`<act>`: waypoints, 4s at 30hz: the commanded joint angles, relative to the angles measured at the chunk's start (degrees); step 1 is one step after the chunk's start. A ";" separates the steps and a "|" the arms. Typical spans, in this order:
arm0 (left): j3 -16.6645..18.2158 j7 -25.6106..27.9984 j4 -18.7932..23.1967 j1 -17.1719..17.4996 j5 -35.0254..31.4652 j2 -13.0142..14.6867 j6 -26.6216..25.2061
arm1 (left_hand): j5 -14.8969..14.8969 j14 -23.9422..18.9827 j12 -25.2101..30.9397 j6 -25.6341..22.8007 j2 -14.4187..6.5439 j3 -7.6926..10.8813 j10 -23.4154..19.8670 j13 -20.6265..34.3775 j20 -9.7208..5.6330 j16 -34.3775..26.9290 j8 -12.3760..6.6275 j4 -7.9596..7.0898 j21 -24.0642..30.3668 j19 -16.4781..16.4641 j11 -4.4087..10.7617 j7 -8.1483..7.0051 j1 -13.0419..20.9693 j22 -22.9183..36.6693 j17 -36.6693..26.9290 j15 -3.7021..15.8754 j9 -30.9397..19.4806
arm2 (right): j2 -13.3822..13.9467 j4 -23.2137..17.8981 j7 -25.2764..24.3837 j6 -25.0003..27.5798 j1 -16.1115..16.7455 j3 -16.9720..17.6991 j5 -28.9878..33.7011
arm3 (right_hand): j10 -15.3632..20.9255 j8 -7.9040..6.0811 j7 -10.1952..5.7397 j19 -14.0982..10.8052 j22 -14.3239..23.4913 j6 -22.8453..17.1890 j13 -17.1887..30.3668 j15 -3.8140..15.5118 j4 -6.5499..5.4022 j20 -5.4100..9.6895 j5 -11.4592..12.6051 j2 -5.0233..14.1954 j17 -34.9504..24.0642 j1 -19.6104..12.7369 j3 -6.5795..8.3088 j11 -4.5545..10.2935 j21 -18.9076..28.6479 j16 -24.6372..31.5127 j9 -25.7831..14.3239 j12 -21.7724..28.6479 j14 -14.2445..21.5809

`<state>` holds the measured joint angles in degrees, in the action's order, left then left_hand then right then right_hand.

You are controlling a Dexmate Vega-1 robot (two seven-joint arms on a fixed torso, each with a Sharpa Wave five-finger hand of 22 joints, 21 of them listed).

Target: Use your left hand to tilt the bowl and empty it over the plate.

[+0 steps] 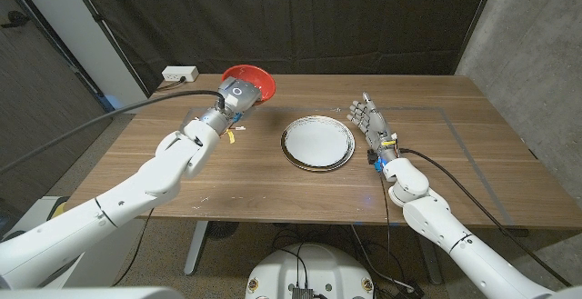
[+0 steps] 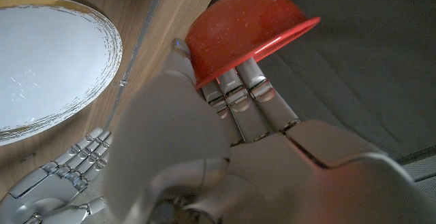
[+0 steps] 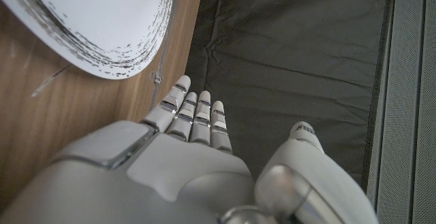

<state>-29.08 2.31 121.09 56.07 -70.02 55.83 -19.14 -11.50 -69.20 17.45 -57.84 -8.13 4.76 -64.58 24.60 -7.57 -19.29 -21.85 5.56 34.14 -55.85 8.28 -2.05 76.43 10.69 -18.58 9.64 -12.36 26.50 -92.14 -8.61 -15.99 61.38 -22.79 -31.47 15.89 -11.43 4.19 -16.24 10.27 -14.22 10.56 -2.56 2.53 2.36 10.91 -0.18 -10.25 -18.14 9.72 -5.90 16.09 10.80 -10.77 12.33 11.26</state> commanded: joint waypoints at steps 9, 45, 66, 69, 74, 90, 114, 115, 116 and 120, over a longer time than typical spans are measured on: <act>-0.87 2.86 -2.41 -2.52 -7.54 -1.70 8.14 | -0.07 -3.04 -0.08 -1.94 0.05 0.15 -0.07 0.69 -0.27 0.17 -0.40 -0.38 0.61 0.58 0.97 0.96 0.37 0.02 -0.49 3.04 -0.26 | 0.16 -0.35 0.05 -0.34 0.75 0.39 -0.42 | 0.45 0.10 0.31 -0.50 0.10 -0.09 0.23 0.06 0.28 0.47 0.10 0.53 -0.33 -0.03 -0.01 -0.20 -0.34 0.04 -0.27 0.12 0.27; -4.55 2.03 -3.35 -8.34 -16.93 -1.77 20.36 | -0.07 -2.72 -0.52 -1.97 0.17 0.26 -0.10 1.99 -0.49 0.70 -0.48 -0.65 0.62 2.02 1.22 0.63 0.38 0.02 -1.23 3.14 -0.18 | -1.35 1.21 0.08 -2.36 1.48 0.36 -1.16 | 0.45 0.10 0.33 -0.79 0.12 -0.13 0.23 0.00 0.39 0.53 0.10 0.65 -0.34 0.03 -0.20 -0.23 -0.93 0.05 -0.27 0.08 0.40; -6.47 0.10 -1.04 -10.43 -25.14 0.00 25.79 | -0.11 -2.67 -0.72 -2.71 0.17 0.39 -0.36 2.88 -0.43 0.88 -0.80 -0.79 0.87 2.79 1.33 1.28 0.49 0.14 -1.94 3.12 -0.12 | -1.24 0.20 -0.95 -3.29 1.96 0.45 0.13 | 0.54 0.10 0.29 -1.03 0.13 -0.14 0.23 0.13 0.48 0.53 0.10 0.73 -0.33 0.02 -0.28 -0.15 -1.22 0.05 -0.27 0.09 0.50; -6.44 -0.45 -0.80 -10.72 -26.00 0.24 26.43 | -0.11 -2.68 -0.74 -2.68 0.22 0.39 -0.38 2.98 -0.43 0.90 -0.78 -0.78 0.93 2.80 1.35 1.32 0.53 0.14 -2.02 3.12 -0.10 | -1.22 0.01 -1.15 -3.37 2.17 0.54 0.14 | 0.53 0.09 0.31 -1.08 0.13 -0.17 0.23 0.13 0.49 0.54 0.10 0.72 -0.33 0.03 -0.31 -0.08 -1.27 0.06 -0.27 0.09 0.54; -6.70 -1.52 -0.31 -11.53 -27.51 0.69 28.11 | -0.11 -2.65 -0.80 -2.71 0.26 0.40 -0.34 3.18 -0.43 0.96 -0.80 -0.81 1.03 2.83 1.31 1.29 0.54 0.15 -2.18 3.10 -0.10 | -1.29 0.00 -1.27 -3.45 2.37 0.53 0.09 | 0.54 0.09 0.27 -1.11 0.13 -0.19 0.23 0.14 0.51 0.52 0.10 0.74 -0.33 0.03 -0.34 -0.14 -1.36 0.05 -0.27 0.08 0.52; -8.94 0.07 -0.88 -15.54 -32.98 1.11 33.26 | -0.13 -2.61 -0.94 -2.63 0.30 0.43 -0.38 3.84 -0.39 1.12 -0.86 -0.95 1.30 3.21 1.25 1.21 0.53 0.18 -2.72 3.09 -0.18 | -1.09 -1.03 -2.22 -2.91 2.62 0.49 0.61 | 0.67 0.09 0.35 -1.27 0.14 -0.20 0.24 0.08 0.55 0.50 0.10 0.81 -0.34 0.08 -0.43 0.00 -1.63 0.02 -0.27 0.11 0.53; -16.33 2.91 -2.77 -21.49 -45.68 0.53 37.05 | -0.14 -2.40 -1.23 -2.51 0.36 0.46 -0.21 4.70 -0.42 1.49 -0.99 -1.17 1.52 4.13 1.20 1.13 0.51 0.18 -3.45 3.09 -0.39 | -1.52 -1.28 -3.42 -2.73 3.33 0.42 0.69 | 0.60 0.09 0.35 -1.42 0.16 -0.26 0.24 -0.01 0.64 0.47 0.10 0.92 -0.34 0.10 -0.55 -0.19 -2.04 0.01 -0.27 0.06 0.59; -16.50 2.77 -2.75 -21.62 -45.99 0.48 37.12 | -0.14 -2.36 -1.24 -2.50 0.36 0.46 -0.19 4.73 -0.40 1.52 -0.99 -1.18 1.49 4.25 1.20 1.21 0.51 0.18 -3.47 3.09 -0.39 | -1.53 -1.26 -3.38 -2.72 3.34 0.42 0.61 | 0.62 0.10 0.37 -1.42 0.16 -0.24 0.24 0.03 0.64 0.49 0.10 0.92 -0.34 0.10 -0.56 -0.25 -2.04 0.00 -0.27 0.07 0.57; -16.67 2.98 -2.75 -21.74 -46.34 0.51 37.09 | -0.14 -2.32 -1.28 -2.37 0.35 0.46 -0.11 4.77 -0.37 1.55 -0.94 -1.20 1.45 4.41 1.24 1.05 0.50 0.18 -3.49 3.09 -0.38 | -1.62 -1.14 -3.24 -2.82 3.34 0.43 0.42 | 0.64 0.10 0.36 -1.43 0.16 -0.23 0.24 0.00 0.64 0.47 0.10 0.91 -0.34 0.11 -0.56 -0.25 -2.05 0.01 -0.27 0.07 0.60; -17.09 3.56 -2.51 -22.12 -47.32 0.77 37.06 | -0.15 -2.22 -1.28 -2.40 0.34 0.48 -0.19 4.91 -0.40 1.63 -0.94 -1.22 1.56 4.36 1.36 1.09 0.52 0.18 -3.60 3.11 -0.35 | -1.78 -0.80 -2.81 -2.92 3.21 0.31 0.10 | 0.64 0.09 0.38 -1.47 0.16 -0.27 0.24 0.09 0.65 0.49 0.10 0.92 -0.34 0.12 -0.59 -0.24 -2.12 0.01 -0.27 0.07 0.61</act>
<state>-44.05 4.66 118.66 35.48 -112.95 56.26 17.56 -11.26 -68.98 16.17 -58.46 -7.71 5.07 -65.24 29.33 -7.05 -17.76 -22.37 4.80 35.44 -51.85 9.00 -2.63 76.45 10.81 -21.92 9.86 -12.69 25.04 -93.24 -11.67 -18.78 64.48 -22.36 -30.84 16.19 -11.43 4.21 -17.16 10.26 -14.24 10.55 -2.36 3.09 2.26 10.87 0.27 -10.25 -18.15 9.17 -6.21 14.31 10.80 -10.77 12.33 11.46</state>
